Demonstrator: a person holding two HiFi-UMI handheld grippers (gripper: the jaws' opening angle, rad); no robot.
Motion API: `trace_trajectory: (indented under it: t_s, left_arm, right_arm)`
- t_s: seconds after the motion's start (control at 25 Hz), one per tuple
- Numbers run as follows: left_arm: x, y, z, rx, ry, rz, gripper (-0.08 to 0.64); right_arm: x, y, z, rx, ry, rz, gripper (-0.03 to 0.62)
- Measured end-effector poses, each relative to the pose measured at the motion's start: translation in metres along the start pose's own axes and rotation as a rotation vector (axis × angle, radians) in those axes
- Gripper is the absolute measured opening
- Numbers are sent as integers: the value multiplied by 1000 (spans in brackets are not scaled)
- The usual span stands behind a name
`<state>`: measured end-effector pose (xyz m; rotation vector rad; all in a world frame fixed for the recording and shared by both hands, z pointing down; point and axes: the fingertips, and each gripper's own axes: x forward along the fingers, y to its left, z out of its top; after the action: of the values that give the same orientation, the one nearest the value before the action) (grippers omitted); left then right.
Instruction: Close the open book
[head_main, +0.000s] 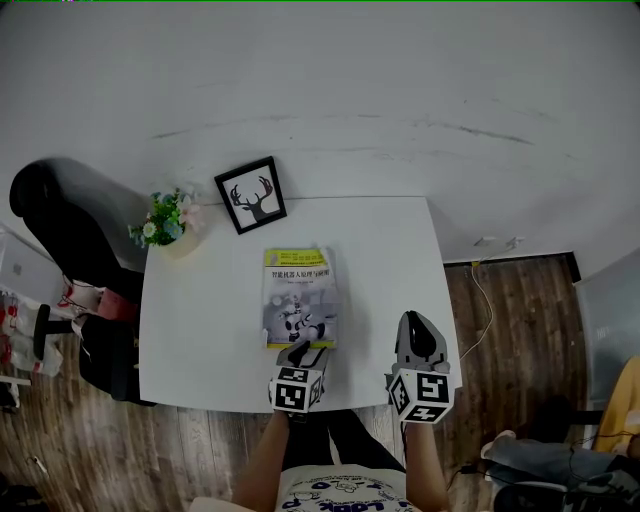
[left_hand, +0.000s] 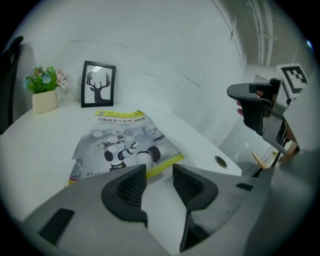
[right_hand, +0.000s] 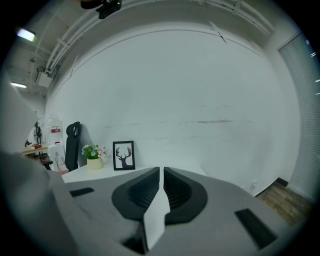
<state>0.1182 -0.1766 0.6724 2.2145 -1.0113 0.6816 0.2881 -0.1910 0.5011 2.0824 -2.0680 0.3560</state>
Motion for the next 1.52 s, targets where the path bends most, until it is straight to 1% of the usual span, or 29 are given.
trace_trajectory:
  t_s: [0.08, 0.24, 0.32, 0.6, 0.72, 0.8, 0.92, 1.04, 1.24, 1.52]
  left_arm:
    - [-6, -2, 8, -18, -30, -13, 167]
    - [-25, -7, 31, -24, -108, -39, 167]
    - [-36, -6, 49, -25, -164, -28, 167]
    - [-97, 19, 129, -23, -426, 93, 156]
    - [-128, 28, 159, -20, -527, 144, 128]
    - [-149, 33, 176, -17, -592, 177, 73]
    - [-178, 36, 196, 7, -672, 225, 57]
    - [-200, 38, 209, 36, -726, 268, 52]
    - [-227, 44, 223, 71, -778, 334, 48]
    - [-244, 45, 237, 78, -822, 370, 48]
  right_arm:
    - [0, 1, 3, -3, -7, 5, 40]
    - [1, 4, 12, -9, -25, 20, 40]
    - [1, 5, 18, -11, -37, 28, 40]
    - [1, 16, 43, -30, -93, 64, 40]
    - [2, 20, 58, -32, -125, 79, 40]
    - [2, 22, 66, -31, -144, 84, 40]
    - [2, 24, 80, -37, -174, 92, 40]
    - [2, 27, 92, -47, -199, 98, 40]
    - [2, 30, 108, -57, -230, 112, 40]
    - [3, 37, 124, -65, -261, 125, 40]
